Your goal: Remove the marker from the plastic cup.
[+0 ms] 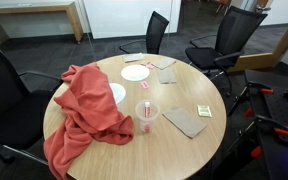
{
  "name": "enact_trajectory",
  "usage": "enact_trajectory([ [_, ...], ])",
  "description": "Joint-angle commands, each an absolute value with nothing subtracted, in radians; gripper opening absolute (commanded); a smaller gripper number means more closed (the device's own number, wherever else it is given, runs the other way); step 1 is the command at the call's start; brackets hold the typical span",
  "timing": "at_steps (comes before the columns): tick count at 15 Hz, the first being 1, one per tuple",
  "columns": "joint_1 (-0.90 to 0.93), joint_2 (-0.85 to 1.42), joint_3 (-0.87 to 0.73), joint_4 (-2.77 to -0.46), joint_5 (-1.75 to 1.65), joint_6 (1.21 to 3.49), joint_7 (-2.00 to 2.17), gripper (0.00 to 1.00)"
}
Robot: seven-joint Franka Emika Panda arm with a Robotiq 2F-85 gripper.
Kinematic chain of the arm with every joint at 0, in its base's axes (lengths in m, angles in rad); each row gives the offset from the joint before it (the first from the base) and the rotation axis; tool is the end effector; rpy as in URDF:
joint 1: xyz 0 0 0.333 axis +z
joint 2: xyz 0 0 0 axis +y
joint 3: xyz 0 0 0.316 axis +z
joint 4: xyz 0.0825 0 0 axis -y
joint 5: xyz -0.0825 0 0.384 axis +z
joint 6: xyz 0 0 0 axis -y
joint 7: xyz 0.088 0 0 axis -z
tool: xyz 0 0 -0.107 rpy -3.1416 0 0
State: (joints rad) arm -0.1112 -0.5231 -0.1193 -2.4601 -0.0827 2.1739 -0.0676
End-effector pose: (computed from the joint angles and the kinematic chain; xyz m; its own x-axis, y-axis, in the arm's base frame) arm 0.4006 -0.1009 0.5025 0.9671 -0.1079 0.2305 -0.1187 -0.9924 0.0333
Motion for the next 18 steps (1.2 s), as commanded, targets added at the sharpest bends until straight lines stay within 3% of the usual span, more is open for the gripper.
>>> enact_trajectory([
  [1, -0.061, -0.464, -0.075, -2.463, -0.027, 2.213, -0.030, 1.00],
  [18, 0.059, -0.132, 0.140, -2.440, 0.093, 2.537, 0.420, 1.00],
])
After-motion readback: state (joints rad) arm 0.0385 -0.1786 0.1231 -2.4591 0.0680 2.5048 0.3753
